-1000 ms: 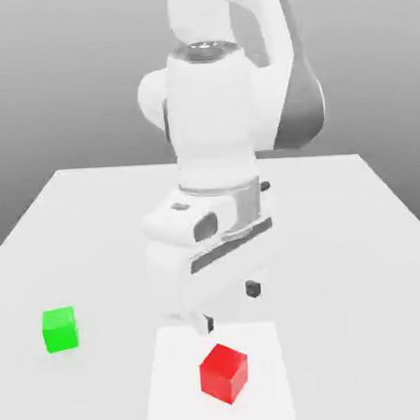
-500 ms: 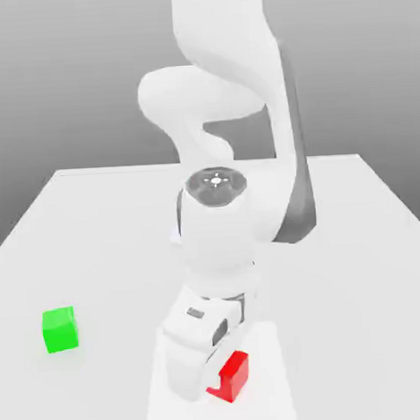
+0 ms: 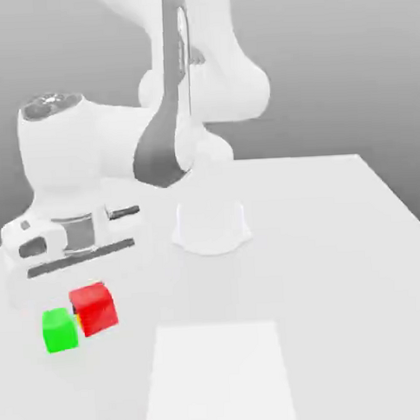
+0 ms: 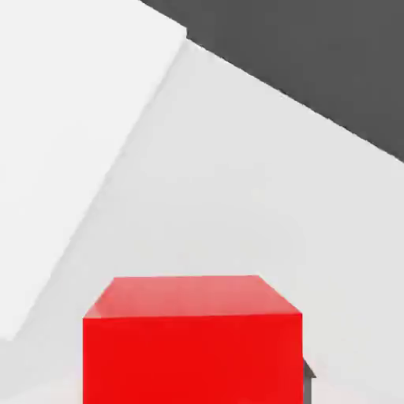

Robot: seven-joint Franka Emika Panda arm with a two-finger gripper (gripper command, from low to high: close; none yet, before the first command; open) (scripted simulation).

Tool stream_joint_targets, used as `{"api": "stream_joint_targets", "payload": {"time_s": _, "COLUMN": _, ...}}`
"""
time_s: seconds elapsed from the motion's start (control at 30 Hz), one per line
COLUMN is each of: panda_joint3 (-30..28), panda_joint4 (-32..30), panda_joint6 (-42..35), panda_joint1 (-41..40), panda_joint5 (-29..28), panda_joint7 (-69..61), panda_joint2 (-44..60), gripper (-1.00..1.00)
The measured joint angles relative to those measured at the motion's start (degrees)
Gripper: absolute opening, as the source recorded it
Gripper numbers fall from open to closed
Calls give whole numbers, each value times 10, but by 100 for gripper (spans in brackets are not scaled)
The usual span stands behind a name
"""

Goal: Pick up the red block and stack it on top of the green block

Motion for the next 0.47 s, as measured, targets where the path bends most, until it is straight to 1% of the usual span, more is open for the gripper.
{"api": "stream_joint_targets", "payload": {"time_s": 0.07, "panda_joint3": -18, "panda_joint4": -7, "panda_joint6": -4, "panda_joint1": -34, "panda_joint5": -2, "panda_joint7": 7, "panda_joint2": -10, "gripper": -100}}
{"api": "stream_joint_targets", "payload": {"time_s": 0.13, "panda_joint3": -20, "panda_joint4": -8, "panda_joint6": 10, "panda_joint1": -34, "panda_joint5": 15, "panda_joint7": -3, "panda_joint2": 4, "gripper": -100}}
{"api": "stream_joint_targets", "payload": {"time_s": 0.27, "panda_joint3": -9, "panda_joint4": -5, "panda_joint6": 53, "panda_joint1": -33, "panda_joint5": 71, "panda_joint7": -43, "panda_joint2": 54, "gripper": -100}}
{"api": "stream_joint_targets", "payload": {"time_s": 0.37, "panda_joint3": 15, "panda_joint4": -4, "panda_joint6": 90, "panda_joint1": -49, "panda_joint5": 120, "panda_joint7": -78, "panda_joint2": 96, "gripper": -100}}
{"api": "stream_joint_targets", "payload": {"time_s": 0.4, "panda_joint3": 24, "panda_joint4": -4, "panda_joint6": 102, "panda_joint1": -55, "panda_joint5": 136, "panda_joint7": -90, "panda_joint2": 110, "gripper": 100}}
{"api": "stream_joint_targets", "payload": {"time_s": 0.47, "panda_joint3": 24, "panda_joint4": -4, "panda_joint6": 102, "panda_joint1": -55, "panda_joint5": 136, "panda_joint7": -90, "panda_joint2": 110, "gripper": 100}}
